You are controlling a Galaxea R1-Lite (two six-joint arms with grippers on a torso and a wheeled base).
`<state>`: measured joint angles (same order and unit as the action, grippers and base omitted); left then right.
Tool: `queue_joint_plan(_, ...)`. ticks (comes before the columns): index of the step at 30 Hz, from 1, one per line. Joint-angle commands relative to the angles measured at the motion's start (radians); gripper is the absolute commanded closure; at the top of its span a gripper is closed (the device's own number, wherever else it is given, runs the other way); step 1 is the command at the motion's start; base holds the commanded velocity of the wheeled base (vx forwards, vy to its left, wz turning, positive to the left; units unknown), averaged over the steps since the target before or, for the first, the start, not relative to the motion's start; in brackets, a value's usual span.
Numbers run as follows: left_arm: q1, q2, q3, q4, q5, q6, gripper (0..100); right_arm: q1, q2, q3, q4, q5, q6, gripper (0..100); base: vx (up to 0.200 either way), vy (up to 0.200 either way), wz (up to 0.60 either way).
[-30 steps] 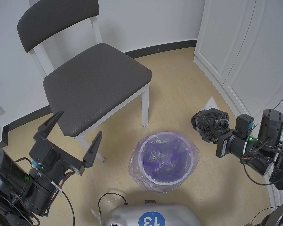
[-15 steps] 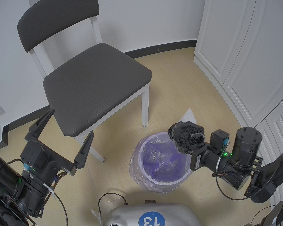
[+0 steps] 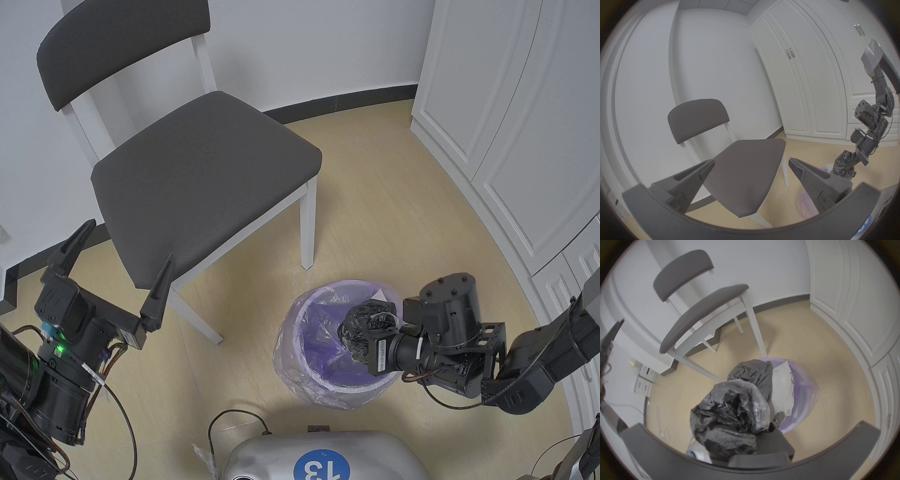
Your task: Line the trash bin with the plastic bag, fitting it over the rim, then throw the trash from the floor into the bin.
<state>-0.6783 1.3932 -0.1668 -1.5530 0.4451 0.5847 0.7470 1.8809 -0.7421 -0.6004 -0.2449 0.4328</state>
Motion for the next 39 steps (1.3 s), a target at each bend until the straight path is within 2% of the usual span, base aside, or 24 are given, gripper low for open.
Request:
queue_joint_plan(1, 0.031, 0.012, -0.01, -0.015, 0.004, 0.0, 0, -0.006, 0.055, -0.111, 0.065, 0.049, 0.084, 100, 0.0, 0.0, 0.0)
queue_joint_plan(12, 0.031, 0.017, -0.003, -0.013, 0.004, 0.0, 0, -0.008, 0.132, -0.135, 0.083, 0.082, 0.093, 100, 0.0, 0.0, 0.0)
queue_joint_plan(19, 0.031, 0.024, -0.002, -0.013, 0.003, 0.0, 0, -0.026, 0.182, -0.18, 0.162, 0.087, 0.096, 100, 0.0, 0.0, 0.0)
queue_joint_plan(23, 0.025, 0.035, 0.003, -0.015, 0.001, -0.002, 0, -0.029, 0.218, -0.203, 0.165, 0.088, 0.13, 100, 0.0, 0.0, 0.0)
queue_joint_plan(28, 0.022, 0.043, 0.016, -0.018, -0.016, -0.014, 0, -0.035, 0.23, -0.207, 0.163, 0.088, 0.133, 100, 0.0, 0.0, 0.0)
queue_joint_plan(31, 0.028, 0.038, 0.029, -0.018, -0.057, -0.017, 0, -0.048, 0.242, -0.215, 0.162, 0.088, 0.133, 100, 0.0, 0.0, 0.0)
queue_joint_plan(39, 0.028, 0.035, 0.032, -0.018, -0.06, -0.017, 0, -0.061, 0.282, -0.233, 0.156, 0.087, 0.138, 100, 0.0, 0.0, 0.0)
